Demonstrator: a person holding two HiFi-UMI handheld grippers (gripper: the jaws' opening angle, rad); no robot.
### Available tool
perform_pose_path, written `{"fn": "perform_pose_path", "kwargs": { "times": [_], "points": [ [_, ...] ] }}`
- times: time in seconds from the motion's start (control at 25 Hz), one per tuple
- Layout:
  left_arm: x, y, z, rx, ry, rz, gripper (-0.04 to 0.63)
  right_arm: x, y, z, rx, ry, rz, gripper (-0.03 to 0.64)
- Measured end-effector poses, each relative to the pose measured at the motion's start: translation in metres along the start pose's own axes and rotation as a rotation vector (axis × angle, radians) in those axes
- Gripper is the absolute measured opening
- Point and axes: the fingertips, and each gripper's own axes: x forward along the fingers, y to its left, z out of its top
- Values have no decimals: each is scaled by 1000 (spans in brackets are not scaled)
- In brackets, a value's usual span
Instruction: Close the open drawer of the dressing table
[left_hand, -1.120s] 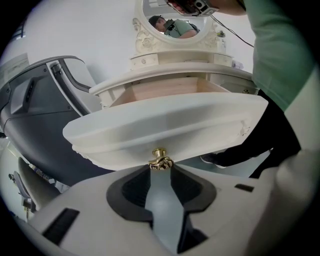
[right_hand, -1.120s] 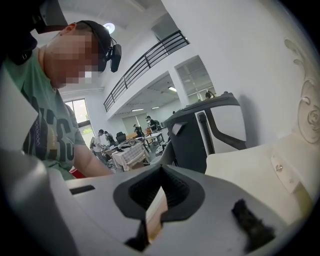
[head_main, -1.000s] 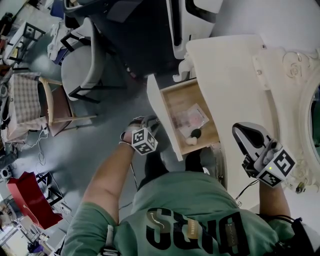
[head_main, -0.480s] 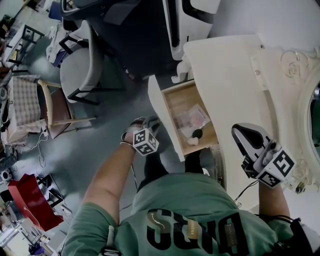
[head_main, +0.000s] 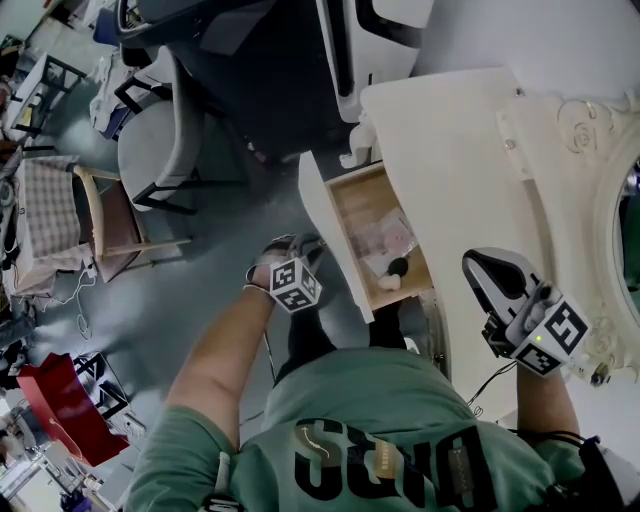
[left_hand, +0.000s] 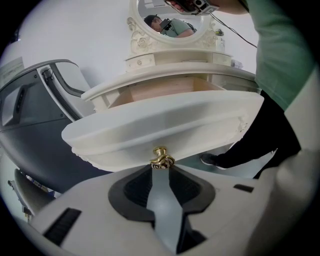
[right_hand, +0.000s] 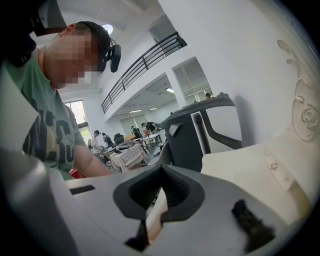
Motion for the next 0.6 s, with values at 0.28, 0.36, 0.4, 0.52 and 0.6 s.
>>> {"fn": "perform_pose_path", "kwargs": {
  "times": [0.28, 0.36, 0.4, 0.52, 0.6],
  "points": [
    [6, -3, 15, 10, -9, -39, 118, -5, -4, -2, 7, 0, -11, 11],
    [9, -4, 20, 14, -13, -49, 126, -6, -5, -2, 8, -3, -13, 11],
    [10, -4, 23, 14, -14, -52, 129, -7, -6, -2, 8, -4, -15, 11],
    [14, -3, 29, 10, -17, -49, 129, -11, -9, -3, 10, -7, -21, 11],
    [15, -2, 32, 7, -18, -45, 129, -13, -10, -3, 12, -9, -25, 11]
  ]
}}
